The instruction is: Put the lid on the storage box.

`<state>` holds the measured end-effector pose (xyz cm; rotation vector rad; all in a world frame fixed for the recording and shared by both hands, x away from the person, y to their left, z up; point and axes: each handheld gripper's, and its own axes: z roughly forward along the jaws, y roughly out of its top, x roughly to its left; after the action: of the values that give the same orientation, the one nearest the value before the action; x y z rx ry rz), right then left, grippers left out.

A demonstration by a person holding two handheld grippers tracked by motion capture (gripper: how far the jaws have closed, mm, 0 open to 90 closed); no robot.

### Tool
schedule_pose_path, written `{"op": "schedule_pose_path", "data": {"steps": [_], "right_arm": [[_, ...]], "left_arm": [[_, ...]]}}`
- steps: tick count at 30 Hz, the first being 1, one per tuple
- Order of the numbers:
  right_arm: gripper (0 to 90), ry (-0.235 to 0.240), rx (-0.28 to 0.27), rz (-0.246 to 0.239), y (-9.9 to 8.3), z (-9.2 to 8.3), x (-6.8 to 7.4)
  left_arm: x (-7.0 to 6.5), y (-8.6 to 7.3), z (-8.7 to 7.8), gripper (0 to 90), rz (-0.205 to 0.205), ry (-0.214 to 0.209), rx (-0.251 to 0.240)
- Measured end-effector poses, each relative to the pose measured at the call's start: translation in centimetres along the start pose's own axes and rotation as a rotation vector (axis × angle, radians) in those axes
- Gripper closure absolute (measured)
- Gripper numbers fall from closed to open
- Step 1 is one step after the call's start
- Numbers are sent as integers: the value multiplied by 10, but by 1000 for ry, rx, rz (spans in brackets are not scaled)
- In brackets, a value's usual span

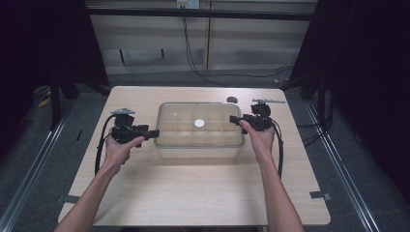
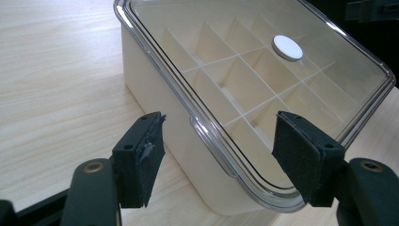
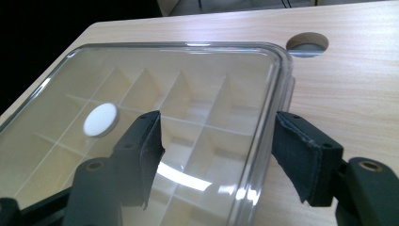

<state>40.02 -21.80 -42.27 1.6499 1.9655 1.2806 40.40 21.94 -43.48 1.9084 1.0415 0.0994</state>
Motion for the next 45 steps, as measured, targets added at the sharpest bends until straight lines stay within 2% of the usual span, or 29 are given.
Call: {"op": "schedule_pose_path", "data": {"steps": [2, 3, 6, 8, 9, 10, 11, 14, 15, 17, 19, 24, 27, 32, 36, 37, 39, 41, 45], "right_arm": [[353, 19, -22, -25, -1, -8, 7], [362, 23, -23, -31, -2, -11, 10], [384, 46, -18, -55, -5, -19, 14], [389, 64, -14, -79, -11, -25, 17], [389, 73, -12, -81, -16, -29, 18], [389, 73, -12, -81, -16, -29, 18], [385, 83, -4, -97, -24, -34, 19], [379, 93, -5, -98, -31, -41, 20], [376, 111, -14, -97, -36, -50, 20], [371, 116, -19, -102, -38, -53, 21], [355, 128, -43, -97, -43, -70, 21], [340, 123, -59, -101, -50, -87, 20], [332, 109, -60, -106, -58, -100, 19], [322, 93, -56, -91, -74, -114, 15], [322, 92, -56, -65, -90, -120, 13], [322, 97, -50, -62, -97, -121, 13], [322, 92, -37, -69, -100, -121, 14], [322, 66, -16, -85, -114, -125, 16], [320, 58, -15, -76, -123, -133, 14]], "left_arm": [[-2, -2, 0, 363, 3, -9, 8], [-6, -5, 0, 365, 18, 7, 14], [-9, -9, -3, 363, 36, 10, 14], [-11, -11, -5, 361, 35, 12, 17], [-12, -15, -10, 362, 45, 31, 20], [-12, -15, -10, 364, 45, 31, 20], [-12, -18, -14, 364, 40, 33, 21], [-12, -23, -22, 349, 36, 38, 8], [-14, -26, -28, 349, 53, 41, 7], [-15, -29, -32, 347, 64, 53, 2], [-18, -32, -38, 326, 70, 64, -6], [-24, -39, -51, 319, 91, 76, -28], [-28, -47, -59, 307, 113, 72, -17], [-31, -59, -69, 287, 88, 50, -5], [-33, -66, -73, 293, 84, 61, 12], [-34, -72, -76, 293, 68, 47, 19], [-35, -75, -77, 294, 77, 58, 28], [-38, -83, -81, 280, 78, 54, 40], [-42, -93, -88, 265, 88, 61, 40]]}}
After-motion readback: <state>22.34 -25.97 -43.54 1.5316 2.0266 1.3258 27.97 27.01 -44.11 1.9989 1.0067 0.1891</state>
